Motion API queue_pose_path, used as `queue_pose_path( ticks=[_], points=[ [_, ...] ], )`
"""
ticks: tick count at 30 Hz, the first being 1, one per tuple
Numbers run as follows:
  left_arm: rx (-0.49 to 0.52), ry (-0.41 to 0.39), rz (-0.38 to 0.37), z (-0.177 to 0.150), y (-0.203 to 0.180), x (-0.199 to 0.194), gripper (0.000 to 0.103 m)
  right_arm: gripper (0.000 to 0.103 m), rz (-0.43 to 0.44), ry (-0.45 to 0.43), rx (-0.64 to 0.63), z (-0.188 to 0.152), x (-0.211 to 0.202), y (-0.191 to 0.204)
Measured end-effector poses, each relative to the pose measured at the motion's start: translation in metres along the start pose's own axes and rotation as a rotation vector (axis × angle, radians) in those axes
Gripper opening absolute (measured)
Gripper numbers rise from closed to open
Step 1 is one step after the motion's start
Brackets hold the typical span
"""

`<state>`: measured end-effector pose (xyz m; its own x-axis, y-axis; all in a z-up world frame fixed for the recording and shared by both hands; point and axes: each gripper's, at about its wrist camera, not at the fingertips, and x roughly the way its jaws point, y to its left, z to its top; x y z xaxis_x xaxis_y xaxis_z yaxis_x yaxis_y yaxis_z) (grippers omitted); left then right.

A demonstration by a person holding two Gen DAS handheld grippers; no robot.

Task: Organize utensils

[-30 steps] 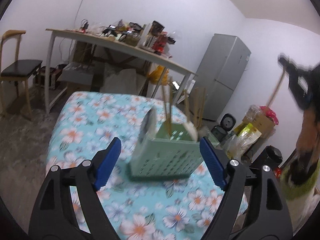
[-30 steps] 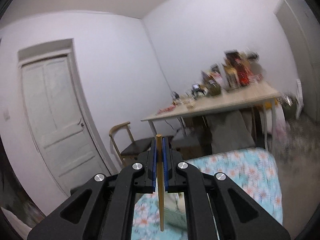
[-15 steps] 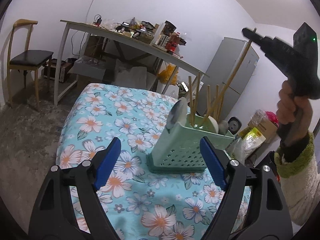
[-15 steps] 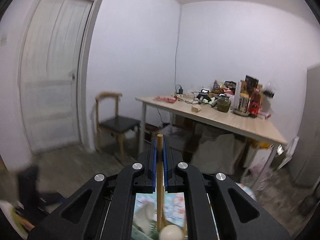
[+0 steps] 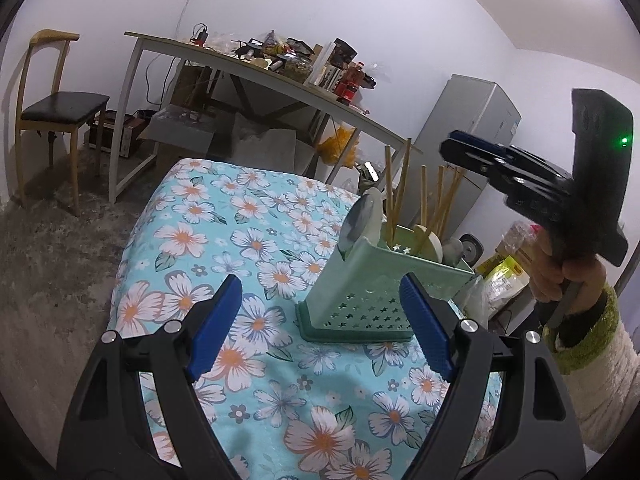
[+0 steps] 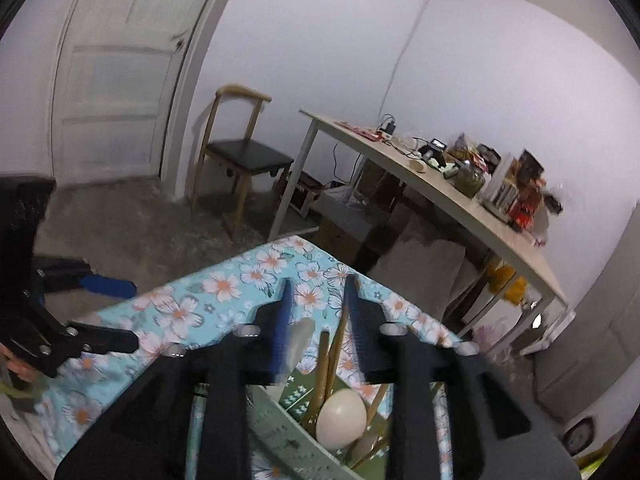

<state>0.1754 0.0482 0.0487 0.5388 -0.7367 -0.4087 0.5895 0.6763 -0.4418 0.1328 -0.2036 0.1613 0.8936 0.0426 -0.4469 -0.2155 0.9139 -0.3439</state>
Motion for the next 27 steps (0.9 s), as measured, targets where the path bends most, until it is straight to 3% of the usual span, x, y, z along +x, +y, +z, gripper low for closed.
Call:
queue_pose_path(
  ticks=[8,13,15,18,21,27],
  points=[
    [0.054,0.000,0.004,-0.004,-0.024,-0.006,0.083,0.056,0.054,-0.076,0.386,-0.046,-0.062,-0.050],
    [0.105,-0.004,0.025,-0.010,-0.040,-0.014,0.091,0.071,0.032,-0.039,0.577,-0.103,-0.082,-0.040],
    [0.124,0.002,0.050,-0.013,-0.048,-0.017,0.093,0.074,0.036,0.020,0.648,-0.132,-0.081,-0.027],
    [0.137,0.013,0.096,-0.016,-0.056,-0.017,0.095,0.076,0.016,0.106,0.694,-0.163,-0.078,-0.008],
    [0.124,0.034,0.136,-0.021,-0.061,-0.017,0.095,0.078,-0.001,0.134,0.708,-0.181,-0.081,0.006],
    [0.082,0.092,0.271,-0.035,-0.073,-0.012,0.095,0.084,-0.019,0.165,0.670,-0.182,-0.082,0.017]
  ],
)
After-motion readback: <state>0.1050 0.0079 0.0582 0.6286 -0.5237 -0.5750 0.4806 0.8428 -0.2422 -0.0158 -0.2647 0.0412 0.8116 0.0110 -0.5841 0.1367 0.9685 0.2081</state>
